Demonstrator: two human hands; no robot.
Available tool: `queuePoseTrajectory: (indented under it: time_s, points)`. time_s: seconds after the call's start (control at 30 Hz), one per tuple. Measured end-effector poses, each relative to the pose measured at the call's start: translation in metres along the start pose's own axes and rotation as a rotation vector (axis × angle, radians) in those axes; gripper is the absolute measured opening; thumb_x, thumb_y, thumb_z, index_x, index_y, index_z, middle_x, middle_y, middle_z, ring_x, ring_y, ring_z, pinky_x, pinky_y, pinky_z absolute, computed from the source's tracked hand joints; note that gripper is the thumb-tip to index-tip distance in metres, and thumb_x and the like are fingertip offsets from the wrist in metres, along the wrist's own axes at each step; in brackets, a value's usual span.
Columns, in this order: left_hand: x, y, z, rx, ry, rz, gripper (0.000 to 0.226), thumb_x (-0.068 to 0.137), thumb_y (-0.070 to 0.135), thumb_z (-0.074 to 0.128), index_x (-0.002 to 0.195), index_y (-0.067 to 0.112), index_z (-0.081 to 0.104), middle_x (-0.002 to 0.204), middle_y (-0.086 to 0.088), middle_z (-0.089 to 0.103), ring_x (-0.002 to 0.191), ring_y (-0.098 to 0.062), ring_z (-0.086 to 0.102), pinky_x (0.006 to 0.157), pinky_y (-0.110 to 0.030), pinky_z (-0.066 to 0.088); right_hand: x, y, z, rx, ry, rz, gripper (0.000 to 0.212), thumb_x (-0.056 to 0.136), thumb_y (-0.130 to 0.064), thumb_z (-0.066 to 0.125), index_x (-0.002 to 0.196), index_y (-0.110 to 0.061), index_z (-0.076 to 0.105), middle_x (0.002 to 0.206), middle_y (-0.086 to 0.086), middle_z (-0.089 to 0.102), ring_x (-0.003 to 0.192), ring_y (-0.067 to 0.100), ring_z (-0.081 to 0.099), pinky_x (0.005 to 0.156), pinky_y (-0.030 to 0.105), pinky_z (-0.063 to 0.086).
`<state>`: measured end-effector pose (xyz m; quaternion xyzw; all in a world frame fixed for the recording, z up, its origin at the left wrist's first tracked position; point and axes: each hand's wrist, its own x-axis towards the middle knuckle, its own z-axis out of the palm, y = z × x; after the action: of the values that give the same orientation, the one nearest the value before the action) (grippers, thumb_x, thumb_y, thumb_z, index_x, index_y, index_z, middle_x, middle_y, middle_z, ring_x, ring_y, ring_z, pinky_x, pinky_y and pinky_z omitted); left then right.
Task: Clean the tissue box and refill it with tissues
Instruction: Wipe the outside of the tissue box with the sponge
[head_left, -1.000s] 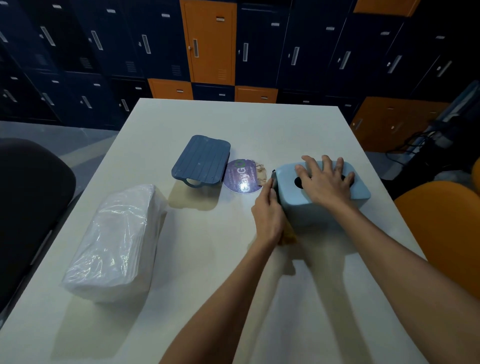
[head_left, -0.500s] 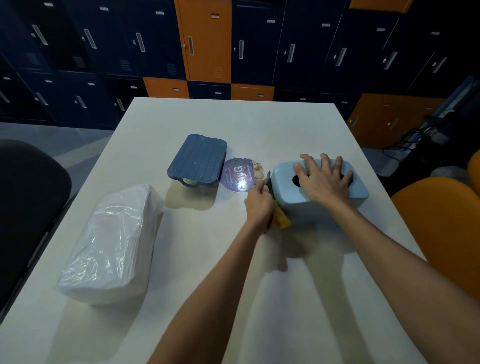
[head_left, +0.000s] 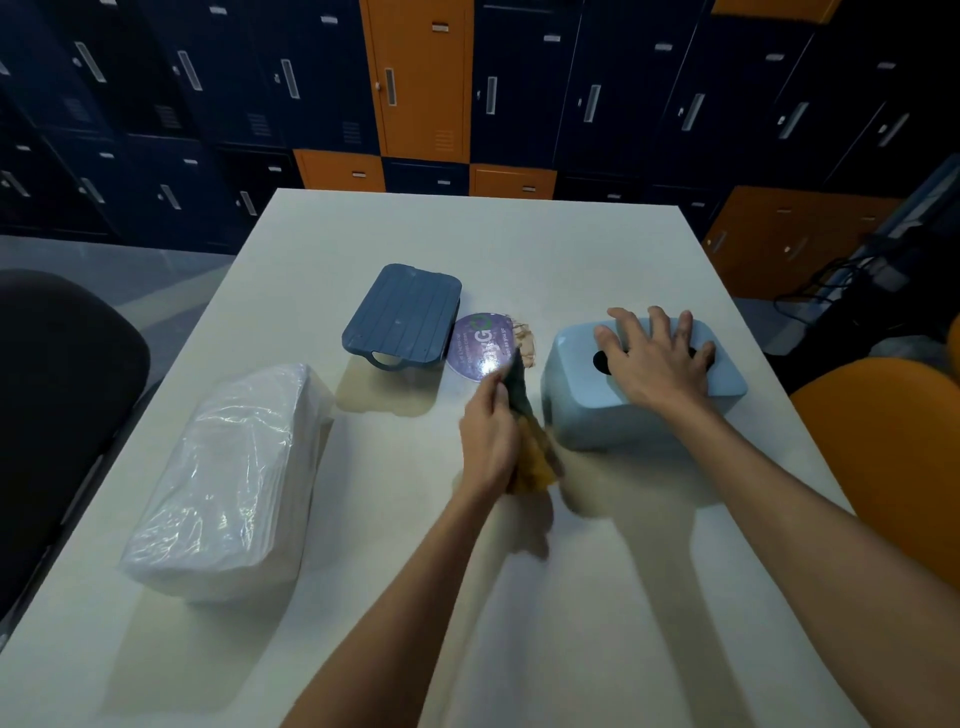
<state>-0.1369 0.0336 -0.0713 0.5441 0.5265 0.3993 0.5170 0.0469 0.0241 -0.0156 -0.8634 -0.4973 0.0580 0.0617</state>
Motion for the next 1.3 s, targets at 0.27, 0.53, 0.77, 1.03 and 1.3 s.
queuePoseTrajectory:
  time_s: [0.27, 0.53, 0.77, 1.03, 1.3]
  points:
    - [-0.004, 0.023, 0.042, -0.022, -0.064, -0.021, 0.042, 0.103, 0.014, 0.027, 0.138, 0.027, 0.047, 0.131, 0.000, 0.058, 0.109, -0.014, 0.052, 0.090, -0.018, 0.034, 0.001, -0.001, 0.001, -0.003, 0.016, 0.013, 0.051, 0.097, -0.059, 0.016, 0.143, -0.040, 0.026, 0.156, 0.006, 0.017, 0.145, 0.038, -0.001, 0.111, 0.062, 0.001]
    - [-0.076, -0.001, 0.037, -0.009, -0.027, -0.001, 0.038, 0.103, 0.013, 0.034, 0.136, 0.024, 0.050, 0.124, 0.014, 0.057, 0.109, -0.003, 0.052, 0.082, 0.003, 0.030, 0.002, -0.001, 0.002, -0.013, 0.017, 0.007, 0.051, 0.097, -0.059, 0.016, 0.143, -0.040, 0.026, 0.156, 0.007, 0.018, 0.145, 0.038, 0.000, 0.110, 0.062, 0.001]
    - [-0.014, 0.036, 0.041, -0.027, -0.032, -0.230, 0.039, 0.102, 0.012, 0.029, 0.134, 0.016, 0.052, 0.133, -0.008, 0.056, 0.120, -0.025, 0.051, 0.095, -0.026, 0.037, 0.000, 0.000, 0.002, -0.010, 0.034, 0.043, 0.051, 0.097, -0.058, 0.016, 0.143, -0.038, 0.028, 0.155, 0.009, 0.019, 0.144, 0.039, 0.001, 0.110, 0.063, 0.001]
    - [-0.076, 0.031, 0.058, -0.088, 0.080, -0.042, 0.043, 0.103, 0.013, 0.033, 0.143, 0.025, 0.044, 0.139, 0.005, 0.052, 0.123, -0.008, 0.048, 0.092, 0.000, 0.029, 0.002, 0.000, 0.004, -0.030, 0.047, 0.048, 0.050, 0.097, -0.057, 0.017, 0.142, -0.038, 0.028, 0.154, 0.009, 0.020, 0.144, 0.039, 0.002, 0.110, 0.062, 0.003]
    - [-0.042, 0.034, 0.056, 0.013, 0.013, -0.195, 0.043, 0.099, 0.005, 0.028, 0.135, 0.016, 0.050, 0.131, -0.009, 0.058, 0.119, -0.027, 0.051, 0.096, -0.026, 0.037, 0.003, -0.001, 0.004, -0.001, 0.045, 0.127, 0.051, 0.097, -0.057, 0.015, 0.143, -0.038, 0.027, 0.155, 0.009, 0.018, 0.144, 0.040, 0.001, 0.109, 0.063, 0.002]
